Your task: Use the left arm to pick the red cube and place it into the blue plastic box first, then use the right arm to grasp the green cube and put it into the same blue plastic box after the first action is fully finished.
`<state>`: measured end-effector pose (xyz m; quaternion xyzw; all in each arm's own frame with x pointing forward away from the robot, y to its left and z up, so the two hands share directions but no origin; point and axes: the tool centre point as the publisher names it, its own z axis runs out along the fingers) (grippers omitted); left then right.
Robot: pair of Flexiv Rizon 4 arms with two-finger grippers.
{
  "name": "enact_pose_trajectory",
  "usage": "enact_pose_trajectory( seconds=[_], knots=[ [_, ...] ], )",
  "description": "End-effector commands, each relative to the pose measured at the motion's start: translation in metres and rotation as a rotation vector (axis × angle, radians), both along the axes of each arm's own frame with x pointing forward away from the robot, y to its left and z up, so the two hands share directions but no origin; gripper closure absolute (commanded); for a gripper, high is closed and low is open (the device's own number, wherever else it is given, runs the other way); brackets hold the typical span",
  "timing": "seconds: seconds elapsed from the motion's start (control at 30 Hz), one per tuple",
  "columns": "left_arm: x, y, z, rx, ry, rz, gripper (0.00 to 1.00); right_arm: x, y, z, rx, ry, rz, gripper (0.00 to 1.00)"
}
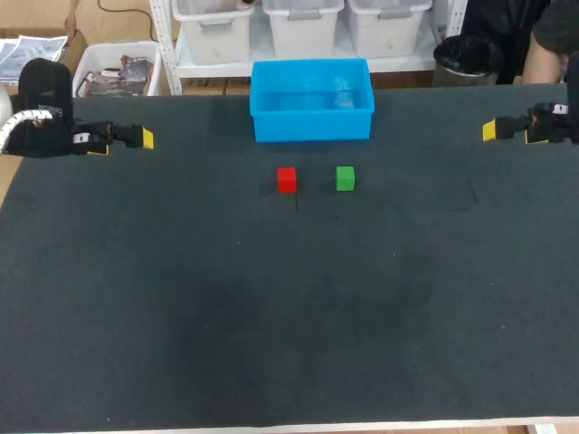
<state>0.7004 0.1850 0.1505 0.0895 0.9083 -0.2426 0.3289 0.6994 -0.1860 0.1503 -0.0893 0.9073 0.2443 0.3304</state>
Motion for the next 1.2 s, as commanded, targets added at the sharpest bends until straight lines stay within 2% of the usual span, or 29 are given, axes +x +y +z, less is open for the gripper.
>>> enact_pose_trajectory(
  seconds=[0.03,1.2],
  knots=[
    [0.0,0.0001,-0.0001,0.0,0.0,0.0,0.0,0.0,0.0001,0.0001,0.0,0.0,0.0,0.0],
    [0.001,-0.0051,0.0014,0.014,0.002,0.003,0.0,0.0,0.0001,0.0001,0.0,0.0,0.0,0.0]
  ],
)
